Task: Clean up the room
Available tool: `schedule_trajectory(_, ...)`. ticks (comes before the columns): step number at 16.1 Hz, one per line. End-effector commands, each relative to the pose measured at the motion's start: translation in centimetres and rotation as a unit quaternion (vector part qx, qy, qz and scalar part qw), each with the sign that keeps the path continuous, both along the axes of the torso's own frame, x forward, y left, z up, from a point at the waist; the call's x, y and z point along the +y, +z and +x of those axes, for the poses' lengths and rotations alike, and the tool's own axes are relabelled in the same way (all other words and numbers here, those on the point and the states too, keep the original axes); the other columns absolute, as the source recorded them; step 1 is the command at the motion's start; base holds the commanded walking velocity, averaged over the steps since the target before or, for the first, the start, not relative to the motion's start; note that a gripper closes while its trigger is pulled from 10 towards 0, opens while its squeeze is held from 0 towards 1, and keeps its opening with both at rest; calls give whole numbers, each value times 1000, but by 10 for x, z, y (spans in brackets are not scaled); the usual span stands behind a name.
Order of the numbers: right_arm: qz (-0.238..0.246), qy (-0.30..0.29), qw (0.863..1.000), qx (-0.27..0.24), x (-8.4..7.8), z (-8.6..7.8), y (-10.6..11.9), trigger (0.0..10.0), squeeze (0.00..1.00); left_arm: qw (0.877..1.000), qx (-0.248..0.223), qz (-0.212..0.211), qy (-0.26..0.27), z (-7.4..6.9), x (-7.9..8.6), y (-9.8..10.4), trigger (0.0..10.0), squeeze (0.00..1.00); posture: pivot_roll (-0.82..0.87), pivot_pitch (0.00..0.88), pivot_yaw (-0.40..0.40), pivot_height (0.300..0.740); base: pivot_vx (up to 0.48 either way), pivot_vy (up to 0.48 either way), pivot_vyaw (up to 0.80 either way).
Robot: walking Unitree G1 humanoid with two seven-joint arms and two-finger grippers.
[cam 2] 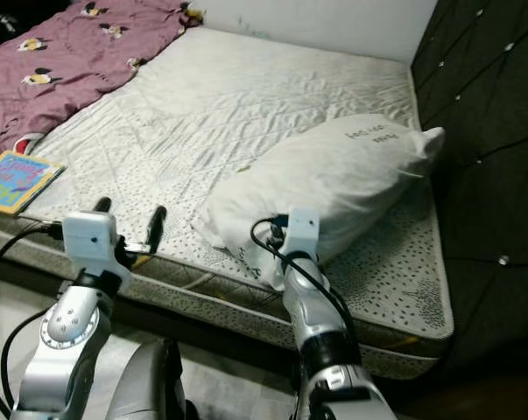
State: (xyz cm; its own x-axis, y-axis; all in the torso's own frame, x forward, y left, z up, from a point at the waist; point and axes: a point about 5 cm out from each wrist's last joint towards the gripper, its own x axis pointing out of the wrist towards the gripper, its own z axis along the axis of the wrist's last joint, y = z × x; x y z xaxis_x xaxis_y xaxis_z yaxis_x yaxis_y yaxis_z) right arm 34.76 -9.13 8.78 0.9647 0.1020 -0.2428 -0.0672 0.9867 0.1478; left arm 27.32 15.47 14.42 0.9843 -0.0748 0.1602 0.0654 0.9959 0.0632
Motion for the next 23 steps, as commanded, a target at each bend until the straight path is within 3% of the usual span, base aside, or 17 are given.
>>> schedule_trajectory(1, 6, 13, 999, -44, 4, 10, 21, 0, 0, 1000, -3, -3, 17, 4, 4, -1, 10000, 0, 52, 0, -42, 586, 0, 0, 0)
schedule_trajectory(4, -4, -10, 998, -54, -16, 18, 26, 0, 0, 1000, -8, -8, 26, 7, 6, -1, 10000, 0, 44, 0, -45, 586, 0, 0, 0)
schedule_trajectory(5, -15, -41, 998, -55, -38, 24, 29, 0, 0, 1000, -10, -8, 26, 8, 6, -1, 10000, 0, 42, 0, -46, 586, 0, 0, 0)
schedule_trajectory(7, -53, -126, 989, -63, -104, 34, 47, 0, 0, 1000, -14, -7, 25, 9, 5, -1, 10000, 0, 49, 0, -58, 586, 0, 0, 0)
schedule_trajectory(10, -108, -204, 971, -71, -176, 28, 68, 0, 0, 999, -12, -7, 45, 2, 12, -3, 10000, 0, 64, 0, -85, 586, 0, 0, 0)
schedule_trajectory(12, -124, -233, 961, -80, -198, 24, 79, 0, 0, 999, -4, -9, 48, -4, 13, -8, 10000, 0, 51, 0, -72, 586, 0, 0, 0)
schedule_trajectory(13, -133, -262, 952, -90, -216, 20, 89, 0, 0, 999, 6, -10, 38, -8, 9, -13, 10000, 0, 29, 11, -50, 586, 0, 0, 0)
schedule_trajectory(15, -147, -284, 942, -98, -232, 15, 96, 0, 0, 1000, 13, -10, 24, -10, 3, -15, 10000, 0, 23, 27, -39, 586, 0, 0, 0)
schedule_trajectory(17, -159, -319, 930, -88, -262, -2, 96, 0, 0, 1000, 21, -3, -5, -12, -6, -16, 10000, 0, 14, 69, -28, 586, 0, 0, 0)
schedule_trajectory(18, -170, -308, 933, -77, -261, -6, 86, 0, 0, 1000, 24, -1, -4, -13, -4, -16, 10000, 0, 14, 80, -37, 586, 0, 0, 0)
schedule_trajectory(19, -188, -270, 942, -60, -250, -11, 62, 0, 0, 1000, 28, -1, 2, -18, 0, -17, 10000, 0, 13, 93, -48, 586, 0, 0, 0)
schedule_trajectory(20, -189, -262, 945, -57, -247, -13, 56, 0, 0, 1000, 29, -1, 4, -19, 1, -18, 10000, 0, 11, 97, -50, 586, 0, 0, 0)
schedule_trajectory(21, -185, -239, 952, -44, -235, -20, 36, 0, 0, 999, 34, -3, 8, -24, 1, -20, 10000, 0, 8, 106, -60, 586, 0, 0, 0)
schedule_trajectory(23, -176, -169, 969, -41, -186, -43, 0, 0, 0, 999, 47, -11, 8, -34, -4, -24, 10000, 0, 6, 130, -68, 586, 0, 0, 0)
